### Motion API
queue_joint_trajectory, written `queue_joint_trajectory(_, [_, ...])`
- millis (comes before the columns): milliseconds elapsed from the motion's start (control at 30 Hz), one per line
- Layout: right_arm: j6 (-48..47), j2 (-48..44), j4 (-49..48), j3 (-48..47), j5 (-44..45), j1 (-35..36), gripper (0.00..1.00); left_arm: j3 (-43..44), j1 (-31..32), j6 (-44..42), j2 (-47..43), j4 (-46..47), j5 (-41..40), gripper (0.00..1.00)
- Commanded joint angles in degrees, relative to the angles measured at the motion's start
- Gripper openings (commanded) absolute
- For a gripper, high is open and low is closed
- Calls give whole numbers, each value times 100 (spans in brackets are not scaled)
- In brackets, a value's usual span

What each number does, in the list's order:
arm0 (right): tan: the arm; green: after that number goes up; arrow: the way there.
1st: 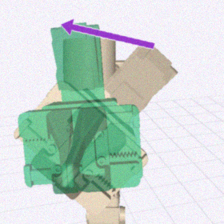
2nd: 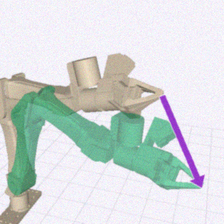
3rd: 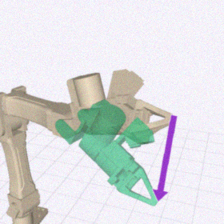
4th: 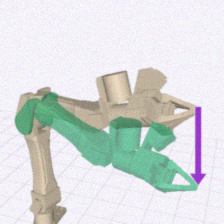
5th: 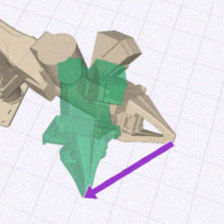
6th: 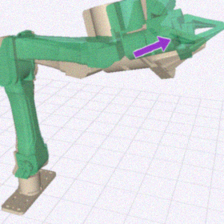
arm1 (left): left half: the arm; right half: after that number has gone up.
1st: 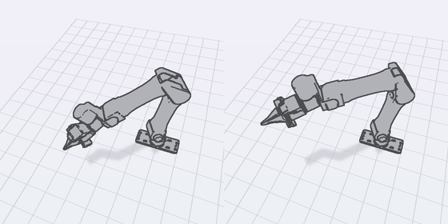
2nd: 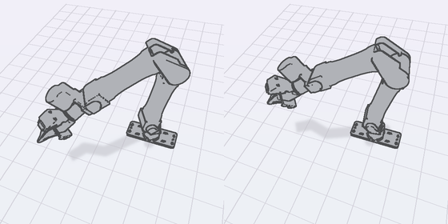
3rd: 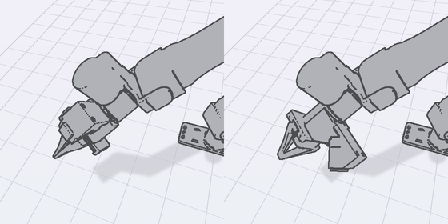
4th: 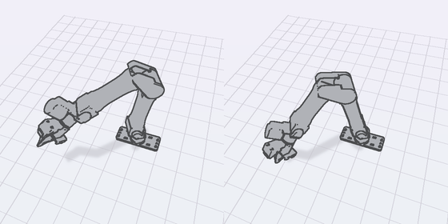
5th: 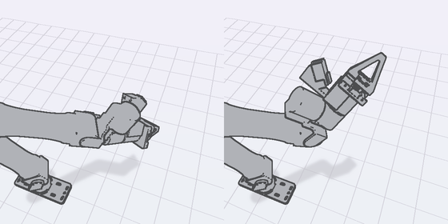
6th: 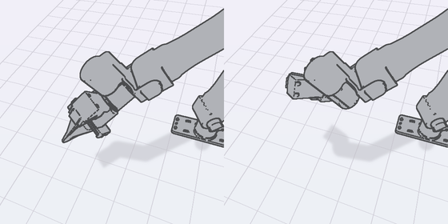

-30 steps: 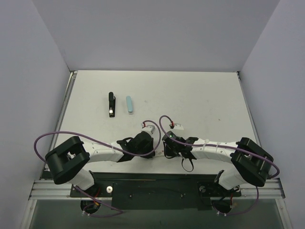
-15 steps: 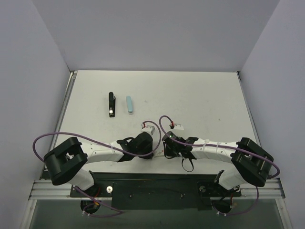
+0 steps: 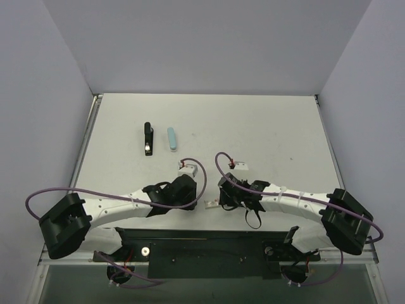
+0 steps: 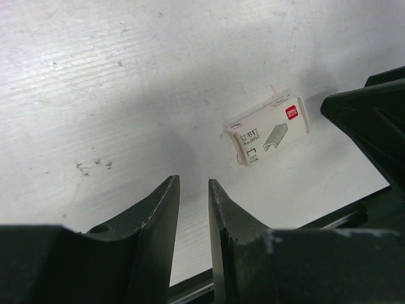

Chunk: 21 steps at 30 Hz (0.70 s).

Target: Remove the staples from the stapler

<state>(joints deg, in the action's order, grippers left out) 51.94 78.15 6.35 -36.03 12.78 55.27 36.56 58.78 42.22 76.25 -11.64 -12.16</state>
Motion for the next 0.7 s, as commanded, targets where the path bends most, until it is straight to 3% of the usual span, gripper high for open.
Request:
queue_joint_trajectory(0, [-237, -502, 542, -361, 480, 116, 51, 80, 10, -64, -645, -497, -444, 35])
queue_joint_trajectory(333, [-571, -29, 657, -1010, 428, 651, 74, -131, -42, 41, -1656, -1095, -761, 38])
queue_joint_trajectory(667, [-694, 982, 955, -1670, 876, 1135, 81, -307, -86, 59, -1912, -1174, -779, 39])
